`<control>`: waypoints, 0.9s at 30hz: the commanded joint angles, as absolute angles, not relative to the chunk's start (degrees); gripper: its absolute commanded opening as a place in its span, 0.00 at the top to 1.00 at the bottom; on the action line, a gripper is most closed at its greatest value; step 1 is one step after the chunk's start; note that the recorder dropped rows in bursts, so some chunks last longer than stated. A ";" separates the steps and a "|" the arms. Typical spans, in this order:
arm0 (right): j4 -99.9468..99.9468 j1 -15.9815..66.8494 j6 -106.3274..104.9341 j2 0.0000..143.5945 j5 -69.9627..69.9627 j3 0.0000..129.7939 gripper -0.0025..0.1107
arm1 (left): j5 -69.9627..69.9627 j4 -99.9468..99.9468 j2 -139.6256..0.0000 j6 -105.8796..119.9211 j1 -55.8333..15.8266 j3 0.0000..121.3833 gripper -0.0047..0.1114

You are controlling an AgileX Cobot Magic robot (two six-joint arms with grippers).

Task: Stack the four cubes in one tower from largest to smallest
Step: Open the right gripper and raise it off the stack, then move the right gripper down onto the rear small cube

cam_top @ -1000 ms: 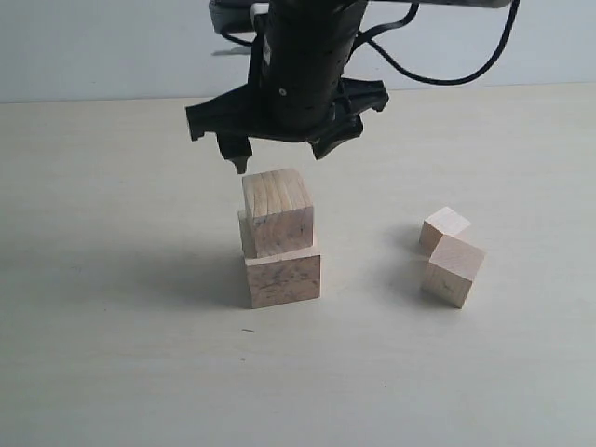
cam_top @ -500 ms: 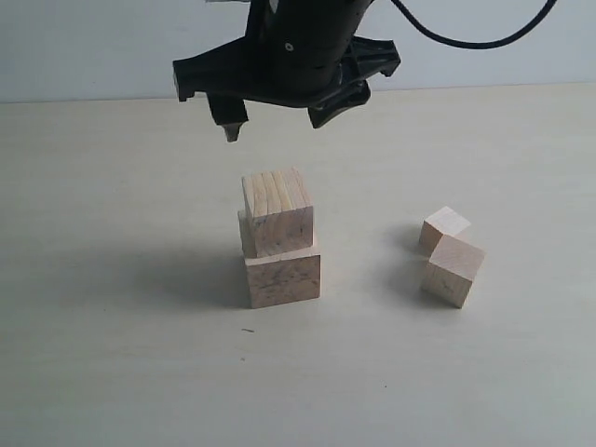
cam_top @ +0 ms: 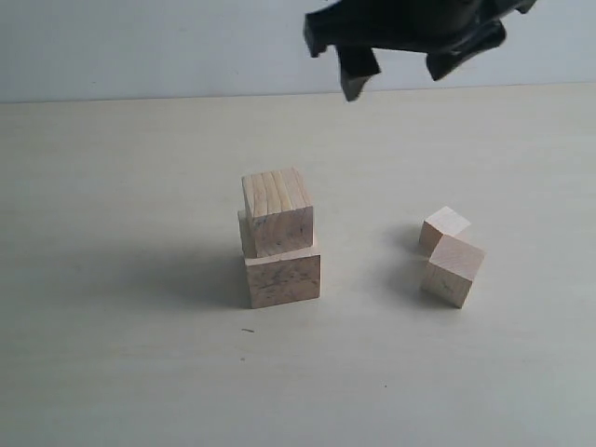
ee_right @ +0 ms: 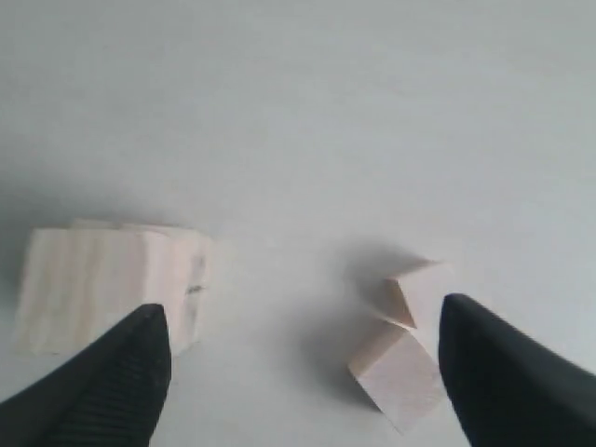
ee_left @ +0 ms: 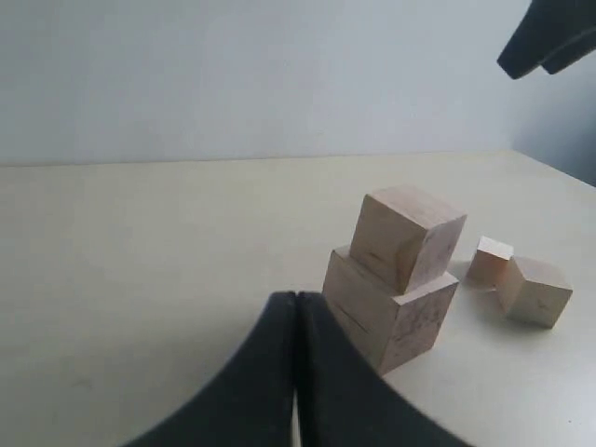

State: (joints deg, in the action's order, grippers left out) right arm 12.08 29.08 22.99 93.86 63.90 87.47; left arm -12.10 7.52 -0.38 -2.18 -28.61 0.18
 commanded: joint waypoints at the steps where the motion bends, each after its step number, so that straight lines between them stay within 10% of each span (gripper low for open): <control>1: 11.75 24.21 16.32 92.43 64.75 80.36 0.32 | -11.93 7.63 0.00 -2.02 -28.46 0.00 0.96; 27: 7.63 16.28 -6.53 99.94 45.50 60.38 0.32 | -11.93 7.63 0.00 -2.02 -28.46 0.00 0.96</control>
State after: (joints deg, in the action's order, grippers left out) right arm 7.78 16.73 -3.53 99.89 48.63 61.06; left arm -12.10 7.52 -0.38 -2.18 -28.61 0.18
